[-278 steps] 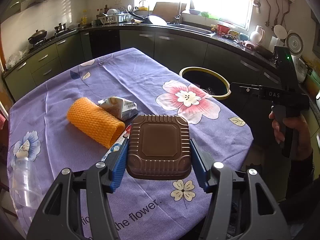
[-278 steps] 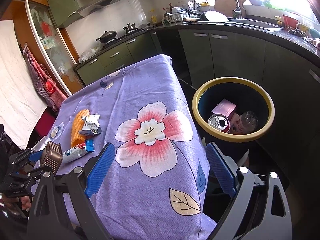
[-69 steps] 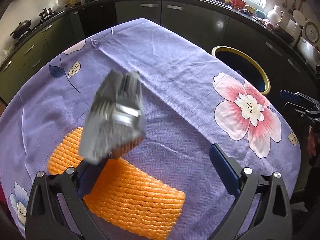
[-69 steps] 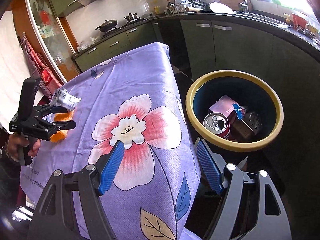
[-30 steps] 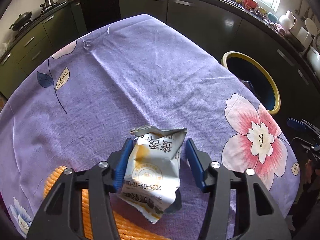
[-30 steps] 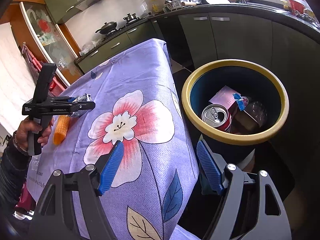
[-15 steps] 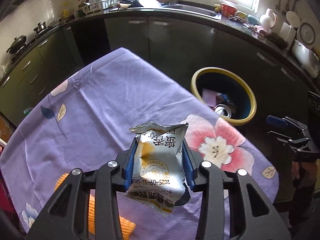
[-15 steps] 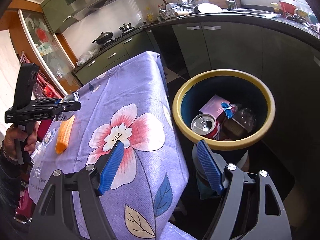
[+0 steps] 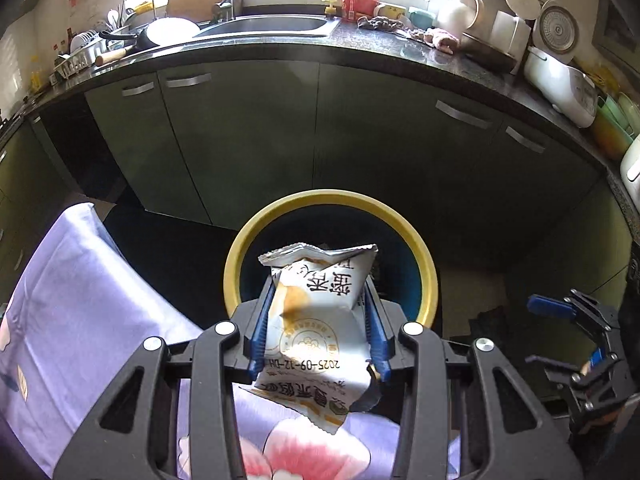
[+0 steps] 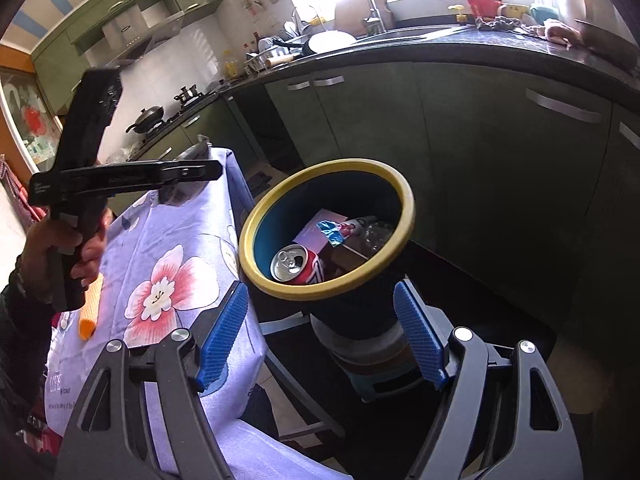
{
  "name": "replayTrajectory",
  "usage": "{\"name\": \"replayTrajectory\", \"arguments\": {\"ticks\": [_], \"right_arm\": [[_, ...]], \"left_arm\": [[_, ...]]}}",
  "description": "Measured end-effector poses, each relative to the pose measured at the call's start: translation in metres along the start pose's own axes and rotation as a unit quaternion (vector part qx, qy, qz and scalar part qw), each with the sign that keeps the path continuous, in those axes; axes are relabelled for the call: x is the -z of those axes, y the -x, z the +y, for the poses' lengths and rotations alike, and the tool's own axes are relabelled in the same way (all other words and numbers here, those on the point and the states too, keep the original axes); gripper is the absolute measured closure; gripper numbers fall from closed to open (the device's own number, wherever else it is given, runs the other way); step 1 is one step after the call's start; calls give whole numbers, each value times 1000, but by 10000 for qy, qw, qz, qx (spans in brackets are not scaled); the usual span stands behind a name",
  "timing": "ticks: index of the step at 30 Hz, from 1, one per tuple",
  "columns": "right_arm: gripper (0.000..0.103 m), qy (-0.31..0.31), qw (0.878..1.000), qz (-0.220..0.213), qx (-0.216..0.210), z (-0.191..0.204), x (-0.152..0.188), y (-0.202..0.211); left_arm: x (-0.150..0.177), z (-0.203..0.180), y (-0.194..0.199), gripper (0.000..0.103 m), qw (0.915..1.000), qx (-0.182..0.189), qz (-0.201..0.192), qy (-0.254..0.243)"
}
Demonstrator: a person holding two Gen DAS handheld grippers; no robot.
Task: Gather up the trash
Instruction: 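Carry the wrapper over the trash bin and open the left gripper, then grasp the orange foam net sleeve with the right gripper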
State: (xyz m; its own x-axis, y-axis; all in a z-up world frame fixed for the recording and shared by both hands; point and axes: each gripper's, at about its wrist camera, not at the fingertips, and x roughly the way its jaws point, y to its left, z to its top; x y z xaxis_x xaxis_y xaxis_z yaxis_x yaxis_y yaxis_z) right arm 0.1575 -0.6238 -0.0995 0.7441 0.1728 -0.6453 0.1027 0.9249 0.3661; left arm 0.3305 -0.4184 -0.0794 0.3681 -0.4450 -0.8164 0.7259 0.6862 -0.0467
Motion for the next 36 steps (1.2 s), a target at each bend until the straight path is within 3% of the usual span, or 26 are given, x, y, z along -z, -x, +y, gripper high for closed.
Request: {"name": "replayTrajectory", "arguments": {"ticks": [3, 4, 5, 8, 12, 14, 17, 22, 27, 32, 36], "right_arm": [[28, -72, 10000, 30, 50, -8, -1, -1], [28, -82, 9999, 35, 57, -8, -1, -1], [28, -85, 9999, 48, 57, -9, -1, -1], [28, -25, 10000, 53, 40, -3, -2, -4], [28, 136, 9999, 46, -17, 11, -2, -6], [28, 223, 9997, 60, -88, 19, -2, -8], [28, 381, 9991, 86, -188, 34, -1, -10], [27, 723, 9966, 187, -356, 69, 4, -16], [23, 1308, 9875, 442, -758, 131, 14, -32], [23, 2055, 9631, 866, -1507, 222, 35, -59], [23, 2611, 9393, 1180, -1888, 297, 57, -83]], "left_arm": [[-17, -3, -33, 61, 9999, -63, 117, 26], [-21, -3, -42, 53, 9999, -68, 137, 49], [-24, -3, -47, 36, 9998, -69, 155, 64], [-26, -2, -38, 27, 9997, -218, -17, 149], [-13, -1, 18, 26, 9983, -104, -430, 376], [3, -4, 60, 15, 9955, -148, -839, 406], [38, -9, 123, 11, 9874, -419, -1442, 498], [117, -2, 211, 7, 9689, -849, -2121, 946], [196, 10, 276, 7, 9474, -1601, -2358, 1453], [270, 38, 332, 7, 9118, -2598, -2484, 1988], [319, 58, 361, 7, 8873, -2974, -2502, 2482]]}}
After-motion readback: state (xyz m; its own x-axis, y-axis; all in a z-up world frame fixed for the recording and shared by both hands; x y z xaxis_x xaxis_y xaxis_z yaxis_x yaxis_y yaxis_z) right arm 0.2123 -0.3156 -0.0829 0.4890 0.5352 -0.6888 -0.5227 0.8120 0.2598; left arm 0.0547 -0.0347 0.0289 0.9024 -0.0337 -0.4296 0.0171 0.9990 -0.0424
